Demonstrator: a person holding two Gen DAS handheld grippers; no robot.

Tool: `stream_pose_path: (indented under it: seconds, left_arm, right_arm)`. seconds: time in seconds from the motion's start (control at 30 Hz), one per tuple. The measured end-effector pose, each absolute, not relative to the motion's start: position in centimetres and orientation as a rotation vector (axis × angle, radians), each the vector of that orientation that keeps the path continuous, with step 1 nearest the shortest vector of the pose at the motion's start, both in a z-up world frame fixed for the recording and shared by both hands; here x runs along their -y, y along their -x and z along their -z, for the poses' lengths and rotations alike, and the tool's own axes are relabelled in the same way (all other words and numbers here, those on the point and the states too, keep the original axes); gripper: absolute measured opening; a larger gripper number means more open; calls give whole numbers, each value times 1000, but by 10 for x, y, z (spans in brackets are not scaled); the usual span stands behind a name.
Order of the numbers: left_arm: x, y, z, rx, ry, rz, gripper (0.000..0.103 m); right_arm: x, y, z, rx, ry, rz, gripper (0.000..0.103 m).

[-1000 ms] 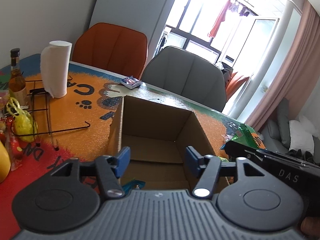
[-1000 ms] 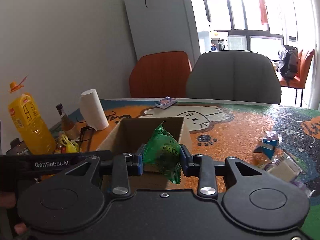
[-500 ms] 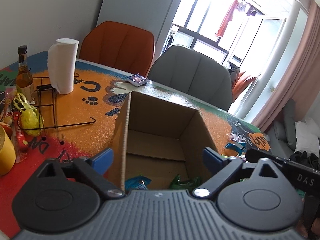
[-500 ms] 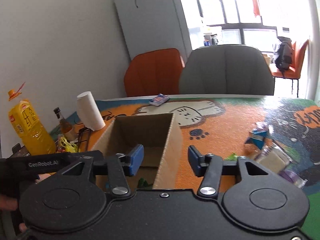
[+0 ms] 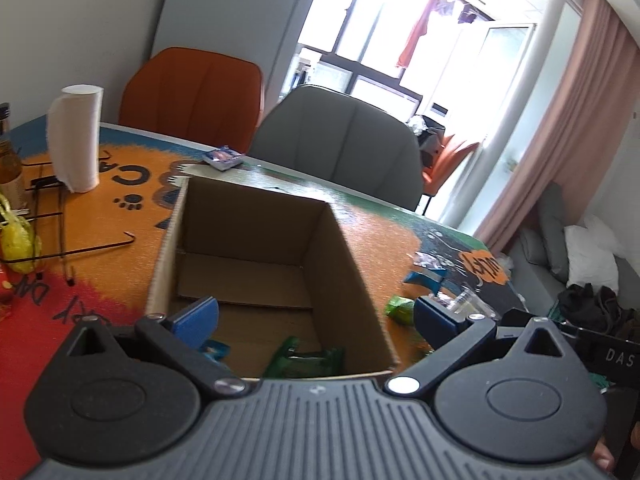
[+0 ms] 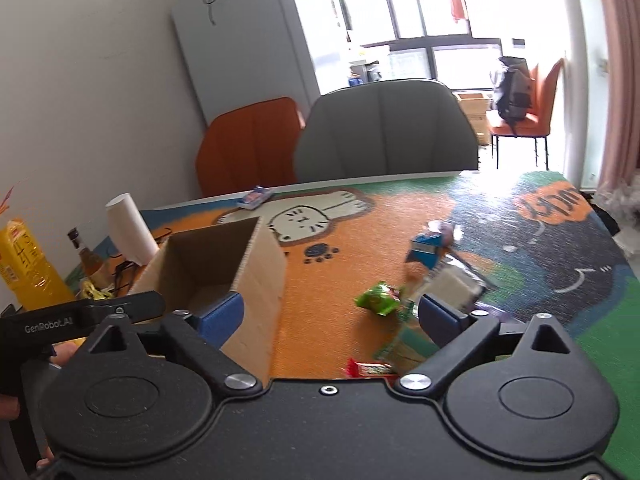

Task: Organize snacks
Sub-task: 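Grasp the red chocolate bar with the left tool while the right tool grasps the small peanut packet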

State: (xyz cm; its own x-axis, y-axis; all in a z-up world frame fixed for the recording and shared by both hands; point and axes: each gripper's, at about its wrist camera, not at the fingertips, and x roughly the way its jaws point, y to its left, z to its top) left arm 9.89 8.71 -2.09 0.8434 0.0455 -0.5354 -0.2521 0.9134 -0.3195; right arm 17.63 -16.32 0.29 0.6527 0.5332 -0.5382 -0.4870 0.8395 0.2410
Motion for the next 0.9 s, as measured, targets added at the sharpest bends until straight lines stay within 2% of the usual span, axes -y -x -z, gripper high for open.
stream_pose_path:
  seconds: [0.43, 0.7, 0.9]
  left_arm:
    - [-42, -114, 24, -589, 344, -45, 103]
    - [-18, -120, 27, -570, 329, 25, 100]
    - [-1, -127, 33, -579, 323, 85, 84]
  right_arm:
    - [203, -176, 9, -647, -100, -514, 97]
    - [225, -181, 19, -671, -117, -492, 82]
    - [236, -185, 33, -709, -129, -493, 68]
